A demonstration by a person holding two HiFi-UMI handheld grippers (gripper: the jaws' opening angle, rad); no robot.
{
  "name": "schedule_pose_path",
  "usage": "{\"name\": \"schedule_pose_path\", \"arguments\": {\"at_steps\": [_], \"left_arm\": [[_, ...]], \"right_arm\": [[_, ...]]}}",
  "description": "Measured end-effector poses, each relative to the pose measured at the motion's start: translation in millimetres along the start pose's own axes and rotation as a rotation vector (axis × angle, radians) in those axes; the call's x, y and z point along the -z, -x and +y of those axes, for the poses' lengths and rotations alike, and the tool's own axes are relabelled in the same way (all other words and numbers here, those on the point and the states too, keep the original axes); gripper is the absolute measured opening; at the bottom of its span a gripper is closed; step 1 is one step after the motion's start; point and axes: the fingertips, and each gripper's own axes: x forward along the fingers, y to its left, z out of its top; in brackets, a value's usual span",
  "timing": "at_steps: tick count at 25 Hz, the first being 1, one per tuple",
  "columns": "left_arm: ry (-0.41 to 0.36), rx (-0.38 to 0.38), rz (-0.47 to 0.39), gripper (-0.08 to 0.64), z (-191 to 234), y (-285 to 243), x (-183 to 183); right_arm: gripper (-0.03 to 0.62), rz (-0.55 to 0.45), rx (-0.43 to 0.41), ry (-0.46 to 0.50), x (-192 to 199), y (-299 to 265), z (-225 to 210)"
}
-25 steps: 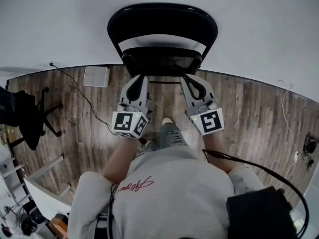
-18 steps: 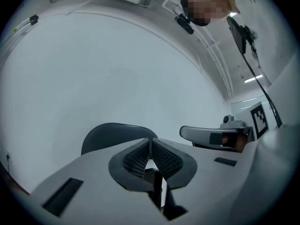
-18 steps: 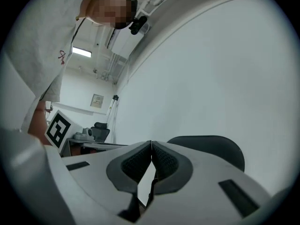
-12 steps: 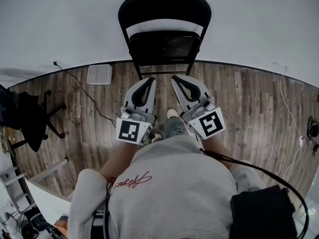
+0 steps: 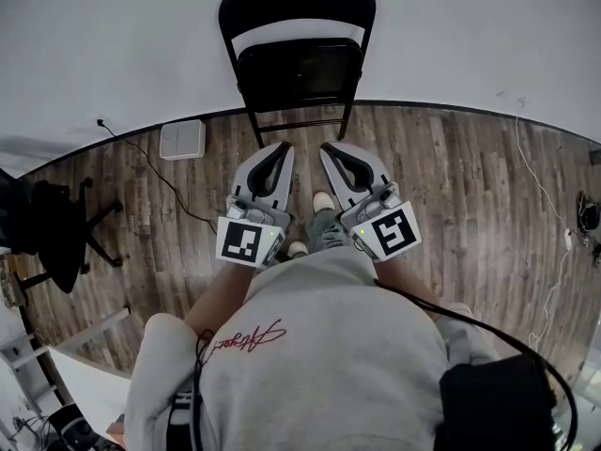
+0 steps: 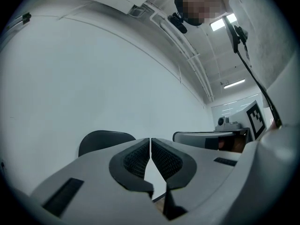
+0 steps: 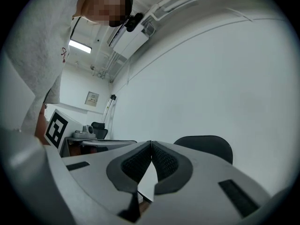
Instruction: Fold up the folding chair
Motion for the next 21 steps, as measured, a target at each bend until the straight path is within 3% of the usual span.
{"name": "schedule_pose_path", "arguments": {"at_steps": [5,21], "left_arm": [[0.014,0.006,0.012,0.025,-11.5,12.2,4.3],[0.037,0.011,0.000,0.025,-31.7,18.3,-2.1]], "right_arm": [[0.018,0.006,0.034,-0.051,7.7,22.4,4.6],[0.018,0.001,0.031,0.009,-5.3,51.0,10.8]]}}
